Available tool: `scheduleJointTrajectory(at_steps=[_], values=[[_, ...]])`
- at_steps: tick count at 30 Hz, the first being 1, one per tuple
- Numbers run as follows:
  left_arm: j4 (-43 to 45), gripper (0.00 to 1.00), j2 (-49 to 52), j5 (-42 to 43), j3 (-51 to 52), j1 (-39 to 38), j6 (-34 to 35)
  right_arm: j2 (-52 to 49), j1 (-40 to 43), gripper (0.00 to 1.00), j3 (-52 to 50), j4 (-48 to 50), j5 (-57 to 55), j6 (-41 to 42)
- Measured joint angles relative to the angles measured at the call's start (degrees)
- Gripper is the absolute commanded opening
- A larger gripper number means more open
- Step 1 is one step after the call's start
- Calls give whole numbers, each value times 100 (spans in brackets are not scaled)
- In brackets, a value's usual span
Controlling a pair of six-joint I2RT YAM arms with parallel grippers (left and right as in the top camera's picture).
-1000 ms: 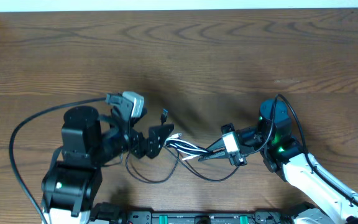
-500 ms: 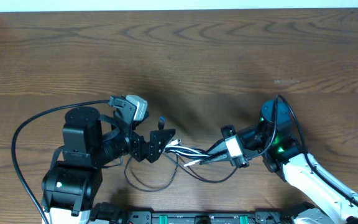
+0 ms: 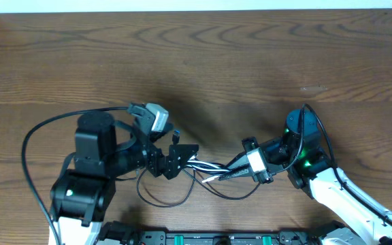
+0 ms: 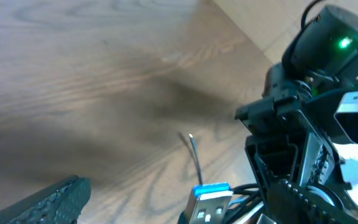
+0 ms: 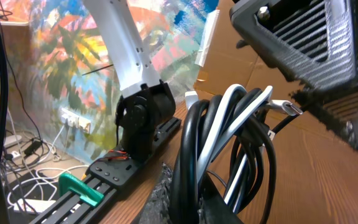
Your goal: Untangle cables
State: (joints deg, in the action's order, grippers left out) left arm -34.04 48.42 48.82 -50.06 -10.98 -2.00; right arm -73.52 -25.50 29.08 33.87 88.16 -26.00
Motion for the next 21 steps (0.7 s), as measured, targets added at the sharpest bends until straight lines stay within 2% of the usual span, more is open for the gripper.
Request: scheduleJointTrajectory(at_steps=[5,8,15,21], values=[[81,95,326,22,0,-352,2,0,0,1,0,0,4,0],[42,95,485,-260,0,-573,9,0,0,1,0,-2,15,0],[-627,95,542,-1661,0,-791,11,-7,0,1,0,-4,9,0],[-1021,94,542,-3008,0,-796,341,-11,0,1,0,-7,-136,0]])
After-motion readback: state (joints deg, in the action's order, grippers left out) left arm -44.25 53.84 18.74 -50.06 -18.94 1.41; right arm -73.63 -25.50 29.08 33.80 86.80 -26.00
